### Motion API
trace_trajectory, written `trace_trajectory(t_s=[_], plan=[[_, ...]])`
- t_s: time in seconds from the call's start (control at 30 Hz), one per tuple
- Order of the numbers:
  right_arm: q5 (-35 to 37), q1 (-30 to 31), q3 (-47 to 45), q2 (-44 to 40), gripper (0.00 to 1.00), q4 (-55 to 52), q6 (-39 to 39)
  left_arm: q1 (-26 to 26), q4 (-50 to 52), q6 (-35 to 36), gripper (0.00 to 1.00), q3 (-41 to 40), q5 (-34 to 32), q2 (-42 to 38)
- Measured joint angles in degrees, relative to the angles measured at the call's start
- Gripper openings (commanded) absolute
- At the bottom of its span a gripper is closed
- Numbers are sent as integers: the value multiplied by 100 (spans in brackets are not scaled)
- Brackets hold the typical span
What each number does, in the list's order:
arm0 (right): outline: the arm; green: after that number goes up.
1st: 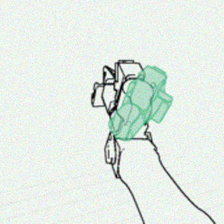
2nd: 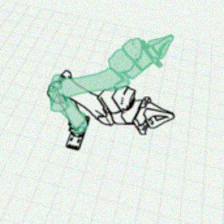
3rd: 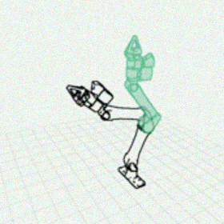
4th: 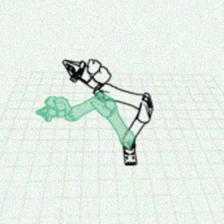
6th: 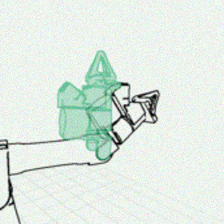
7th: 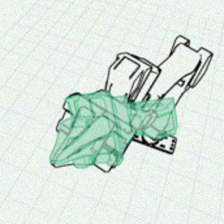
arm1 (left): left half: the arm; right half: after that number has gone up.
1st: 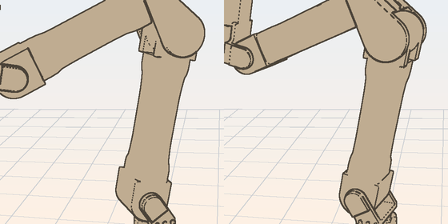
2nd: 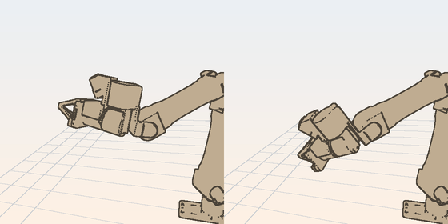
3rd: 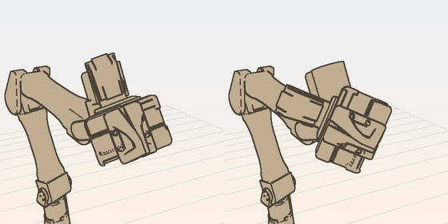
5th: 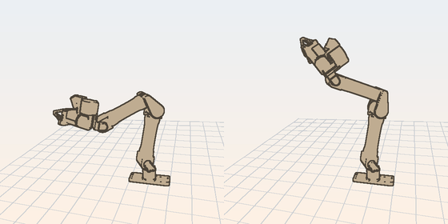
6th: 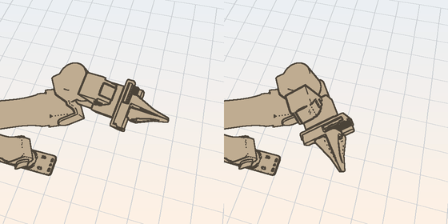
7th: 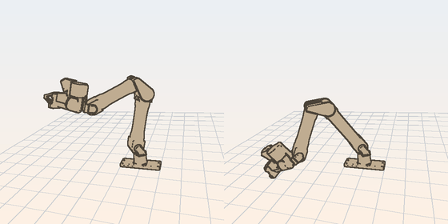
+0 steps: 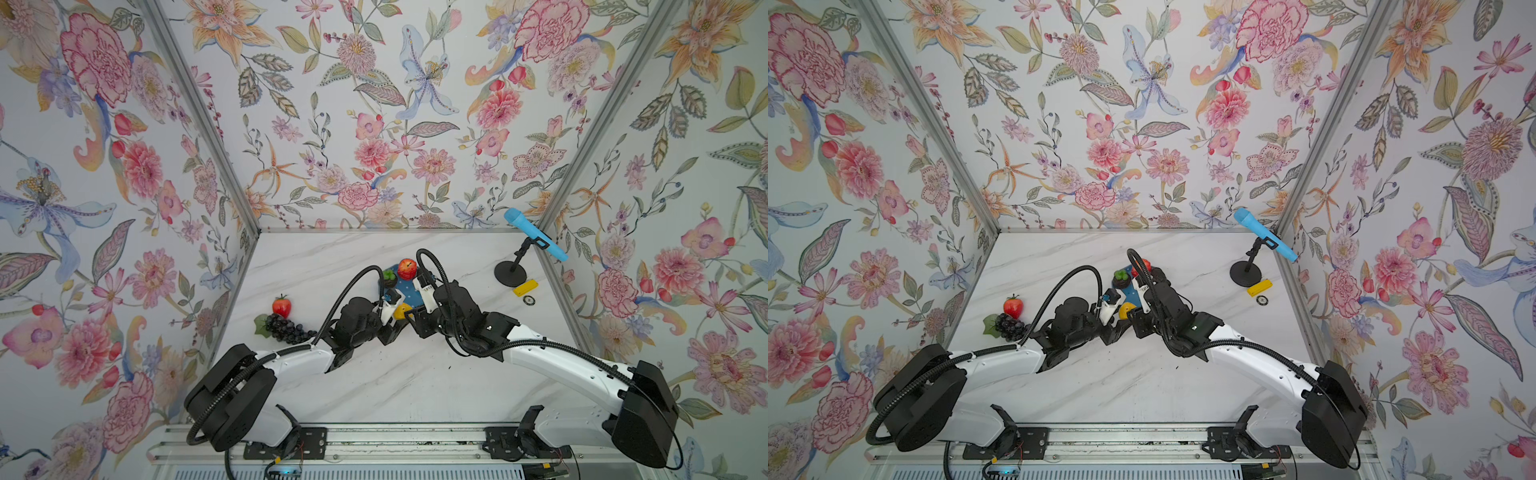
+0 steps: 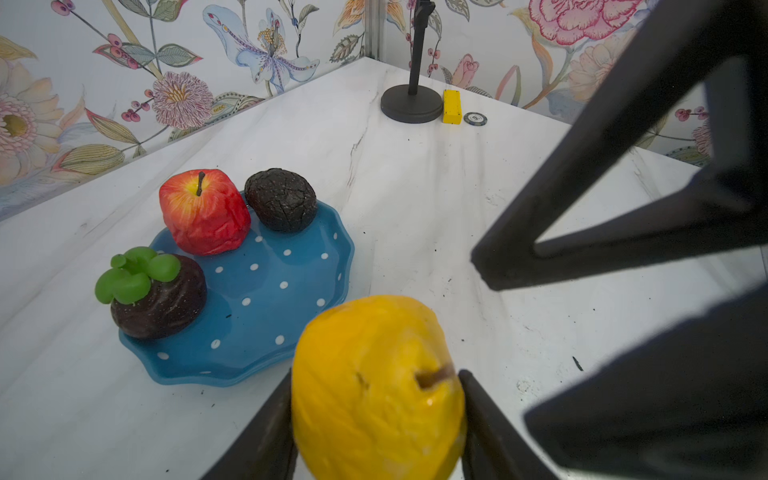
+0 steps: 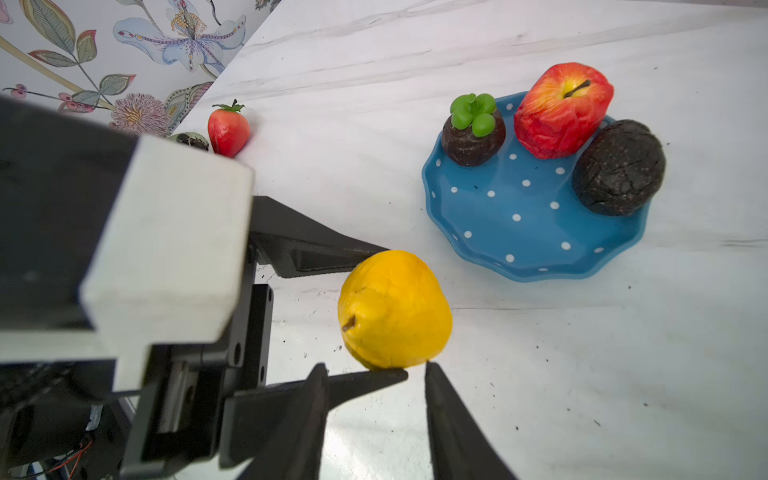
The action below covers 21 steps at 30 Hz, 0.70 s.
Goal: Arrange fruit in a fruit bowl
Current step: Place the fruit in the fruit bowl.
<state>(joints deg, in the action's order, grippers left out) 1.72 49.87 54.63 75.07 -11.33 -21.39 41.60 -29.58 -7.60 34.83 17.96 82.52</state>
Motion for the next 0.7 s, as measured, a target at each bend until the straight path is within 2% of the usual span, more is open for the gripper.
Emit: trace_trajectory(t_s=[0.13,0.47,0.7], plan=[[2,0,22,15,27,4,15,4,20,37,58,28,57,15],[0,0,98,39,22,7,15,11,216,79,59,223,157,160],[22,0,120,109,16,7,15,52,264,81,59,247,247,195]])
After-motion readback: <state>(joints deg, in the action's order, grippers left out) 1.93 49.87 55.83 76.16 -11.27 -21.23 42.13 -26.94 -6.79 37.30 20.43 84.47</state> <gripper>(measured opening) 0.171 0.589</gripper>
